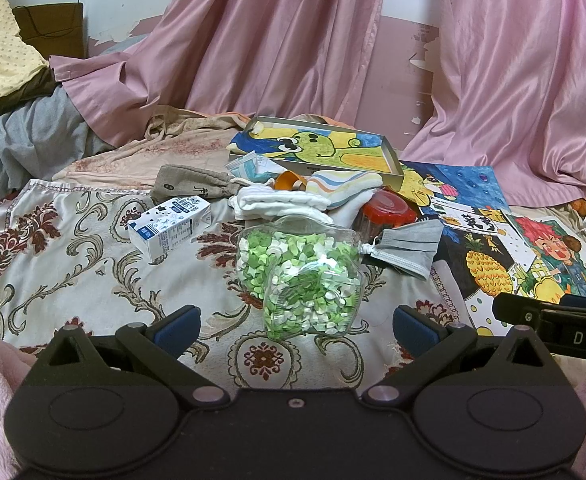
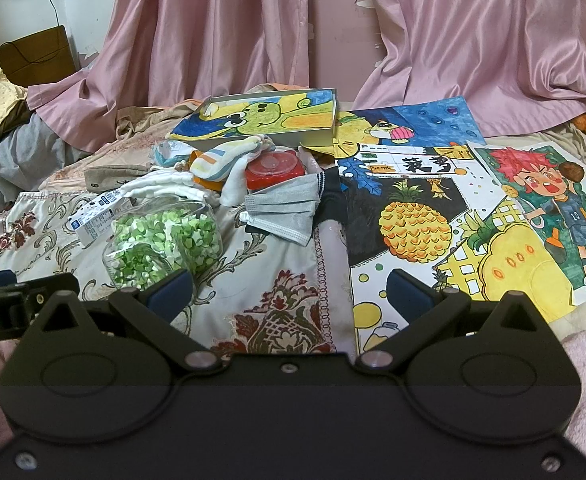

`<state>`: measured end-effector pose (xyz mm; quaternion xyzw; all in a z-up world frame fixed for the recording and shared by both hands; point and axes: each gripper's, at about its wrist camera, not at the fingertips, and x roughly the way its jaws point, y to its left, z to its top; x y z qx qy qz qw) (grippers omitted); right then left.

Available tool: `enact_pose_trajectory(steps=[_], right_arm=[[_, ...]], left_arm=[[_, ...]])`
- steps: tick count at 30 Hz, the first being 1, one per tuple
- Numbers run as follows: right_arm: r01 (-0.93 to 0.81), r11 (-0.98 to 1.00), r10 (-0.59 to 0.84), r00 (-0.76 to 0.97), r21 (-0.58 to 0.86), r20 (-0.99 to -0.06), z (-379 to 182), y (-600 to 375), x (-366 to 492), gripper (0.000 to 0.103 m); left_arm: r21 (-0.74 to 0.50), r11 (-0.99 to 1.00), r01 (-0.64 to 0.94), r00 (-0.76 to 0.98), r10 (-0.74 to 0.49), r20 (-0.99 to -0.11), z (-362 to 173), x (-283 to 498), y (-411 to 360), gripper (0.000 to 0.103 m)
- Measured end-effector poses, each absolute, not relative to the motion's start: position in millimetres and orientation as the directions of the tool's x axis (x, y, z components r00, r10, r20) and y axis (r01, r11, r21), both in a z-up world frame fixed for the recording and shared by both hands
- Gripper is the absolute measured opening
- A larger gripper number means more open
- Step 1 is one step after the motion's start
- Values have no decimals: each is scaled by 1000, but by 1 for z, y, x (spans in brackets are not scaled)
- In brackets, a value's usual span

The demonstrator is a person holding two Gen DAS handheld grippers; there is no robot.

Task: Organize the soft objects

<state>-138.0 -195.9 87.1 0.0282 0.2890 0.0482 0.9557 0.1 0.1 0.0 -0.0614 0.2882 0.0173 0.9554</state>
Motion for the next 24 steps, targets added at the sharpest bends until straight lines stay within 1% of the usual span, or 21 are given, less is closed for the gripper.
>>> enact_pose_trajectory(steps=[18, 24], right_arm=[[-73, 993, 111, 821, 90, -560, 85, -196, -138, 103], [-84, 990, 135, 805, 114, -577, 87, -200, -124, 103]], left_arm=[[-100, 992, -70, 835, 4, -550, 1, 0, -3, 102], [-110, 993, -47, 827, -23, -561, 8, 16, -3, 102]])
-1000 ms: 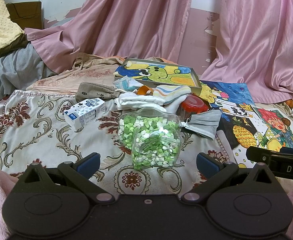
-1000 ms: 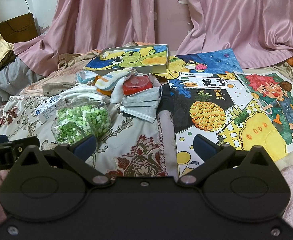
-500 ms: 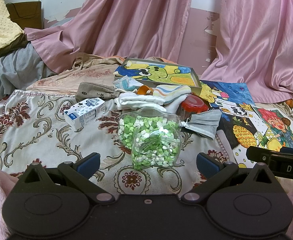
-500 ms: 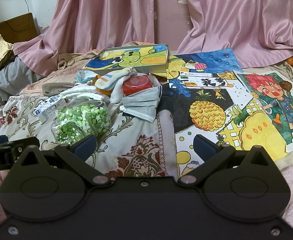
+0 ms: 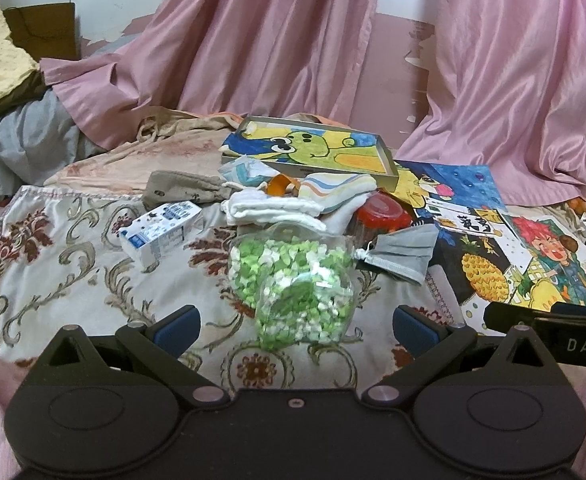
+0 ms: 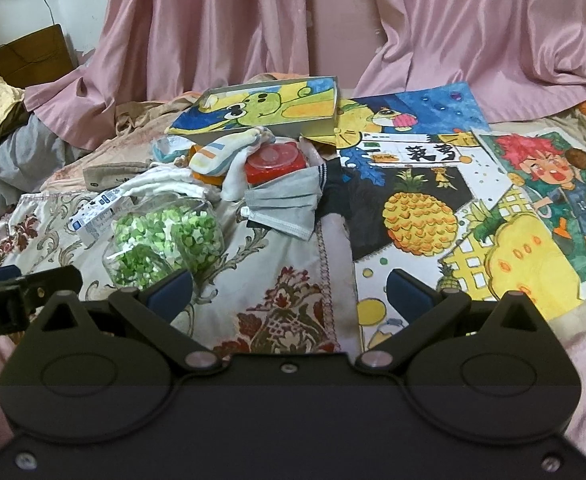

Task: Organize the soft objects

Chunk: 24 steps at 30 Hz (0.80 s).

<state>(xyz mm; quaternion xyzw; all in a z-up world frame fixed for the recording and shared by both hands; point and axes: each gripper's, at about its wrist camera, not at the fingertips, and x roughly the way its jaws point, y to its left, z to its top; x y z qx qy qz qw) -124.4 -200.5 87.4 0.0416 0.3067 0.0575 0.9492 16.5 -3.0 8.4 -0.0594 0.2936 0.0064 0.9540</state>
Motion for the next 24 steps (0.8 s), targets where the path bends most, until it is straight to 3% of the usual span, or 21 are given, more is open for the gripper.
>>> enact_pose_trajectory(steps=[5, 9, 15, 24], right_arm=[[-117, 990, 139, 864, 76, -483, 89, -207, -101, 103], [-156, 987, 126, 896, -35, -426, 83, -204, -77, 103], [-228, 970, 166, 871, -81, -463, 65, -196, -38, 103], [-361, 877, 197, 872, -317, -448, 47, -150, -10, 102]], left_arm=[[-91, 996, 1, 838, -50, -543, 20, 52, -3, 102], [-29, 996, 89, 852, -91, -516, 30, 92, -9, 102], [36, 978, 206, 845, -159, -511, 29, 156, -23, 102], [175, 912, 371, 787, -209, -580, 5, 234, -50, 95]])
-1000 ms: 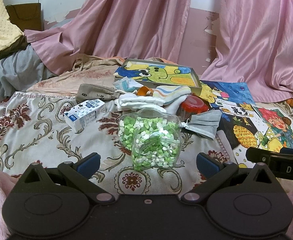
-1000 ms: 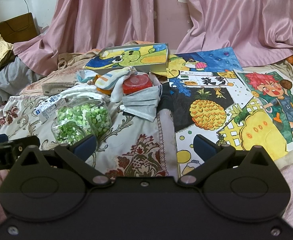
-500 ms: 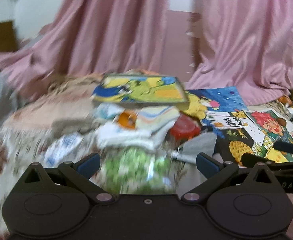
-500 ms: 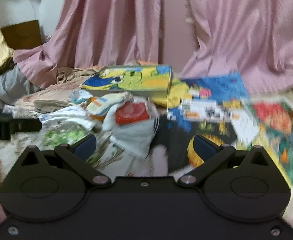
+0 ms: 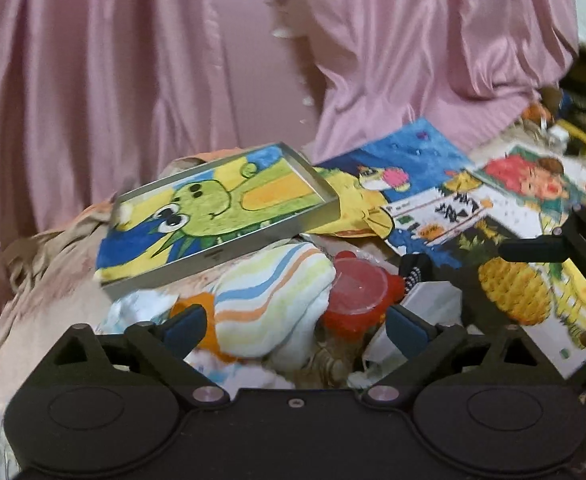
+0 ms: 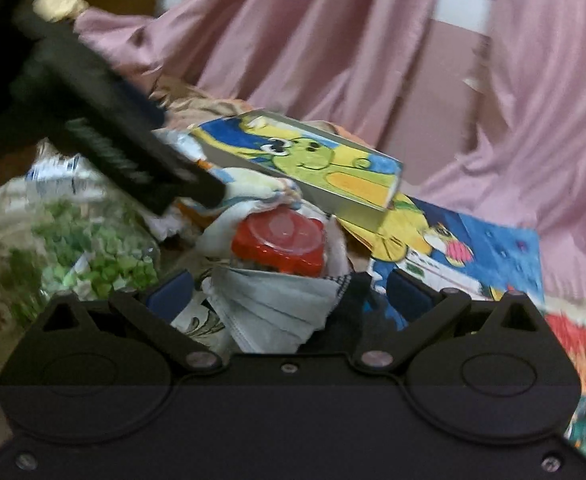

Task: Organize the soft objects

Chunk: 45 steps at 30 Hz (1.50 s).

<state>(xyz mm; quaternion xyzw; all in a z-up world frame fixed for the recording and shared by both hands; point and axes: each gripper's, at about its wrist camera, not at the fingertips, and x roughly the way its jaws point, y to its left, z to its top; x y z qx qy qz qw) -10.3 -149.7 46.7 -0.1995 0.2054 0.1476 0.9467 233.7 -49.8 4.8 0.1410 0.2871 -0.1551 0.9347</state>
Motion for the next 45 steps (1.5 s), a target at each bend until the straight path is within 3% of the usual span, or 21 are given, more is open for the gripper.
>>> enact_pose_trajectory(steps=[8, 14, 19, 29, 31, 38, 45], right_arm=[[-400, 838, 195, 855, -371, -481, 35, -137, 1, 83], [-419, 797, 201, 863, -435, -464, 23, -123, 10, 81], [-440, 788, 197, 843, -430, -501, 15, -118, 21, 59], [-465, 802, 210, 807, -375, -553, 8, -125, 34, 30], [-469, 801, 208, 800, -371, -563, 5, -126, 37, 25], [-489, 802, 241, 791, -344, -562, 9, -127, 31, 5], [-494, 819, 295, 799, -291, -524, 31, -140, 17, 4]], left_arm=[[159, 884, 440, 724, -245, -645, -14, 280, -56, 81], [142, 880, 453, 707, -258, -658, -17, 291, -56, 64], [136, 880, 455, 688, -250, -681, -21, 300, -58, 43], [-62, 911, 407, 635, -331, -698, -14, 308, -36, 29], [-91, 919, 383, 630, -332, -703, -12, 311, -31, 13], [-133, 941, 311, 656, -313, -686, 8, 307, -15, 7], [-120, 951, 285, 682, -290, -671, 50, 294, -6, 7]])
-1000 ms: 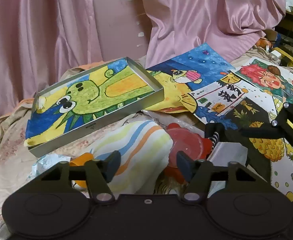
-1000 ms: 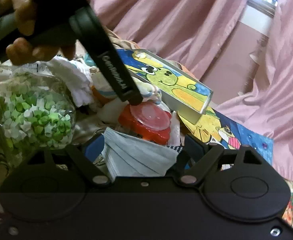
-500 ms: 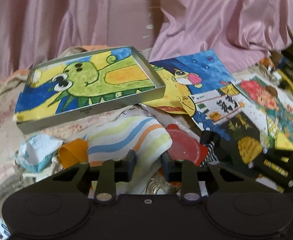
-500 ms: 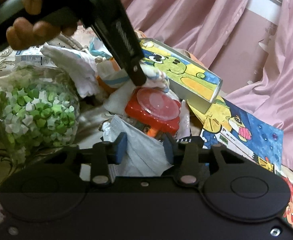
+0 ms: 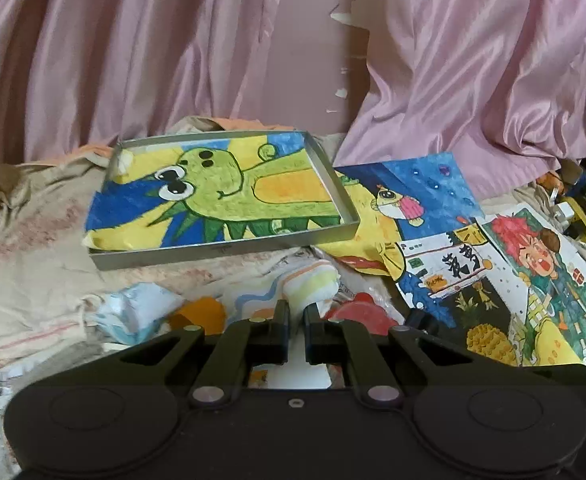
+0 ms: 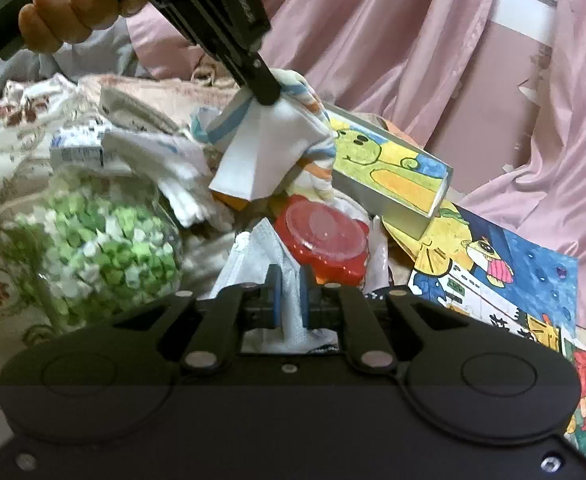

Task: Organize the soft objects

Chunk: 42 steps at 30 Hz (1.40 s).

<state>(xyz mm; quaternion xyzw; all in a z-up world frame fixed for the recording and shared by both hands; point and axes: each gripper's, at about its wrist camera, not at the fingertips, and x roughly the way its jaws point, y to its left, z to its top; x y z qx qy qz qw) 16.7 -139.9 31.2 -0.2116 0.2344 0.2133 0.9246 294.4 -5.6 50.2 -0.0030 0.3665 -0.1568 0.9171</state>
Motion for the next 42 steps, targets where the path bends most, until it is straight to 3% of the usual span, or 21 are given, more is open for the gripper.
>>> enact_pose_trajectory(steps=[14, 19, 27, 29, 34, 36, 41, 42], right_arm=[[-521, 798, 299, 779, -303, -552, 34, -137, 1, 4], [-522, 802, 300, 772, -291, -560, 37, -141, -1, 4], [-529, 796, 291, 762, -295, -579, 35, -136, 1, 4], [-525, 799, 292, 765, -294, -573, 36, -136, 1, 4], [-505, 810, 278, 779, -299, -563, 44, -140, -1, 4], [-490, 818, 264, 785, -301, -561, 48, -145, -2, 4], [-443, 850, 232, 800, -285, -553, 56, -163, -2, 4], [-433, 857, 228, 804, -278, -549, 58, -167, -1, 4]], left_arm=[[-249, 942, 226, 594, -336, -731, 38, 278, -11, 9], [-332, 924, 188, 587, -377, -717, 34, 287, -7, 17], [-320, 928, 190, 565, -370, -737, 18, 298, -12, 17], [-299, 929, 220, 552, -371, -747, 16, 296, -16, 22], [-242, 926, 290, 566, -369, -737, 19, 290, -28, 62], [-196, 926, 323, 577, -357, -735, 21, 289, -41, 70], [-14, 918, 395, 553, -250, -795, 10, 297, -78, 69], [12, 917, 398, 553, -230, -801, 7, 299, -82, 62]])
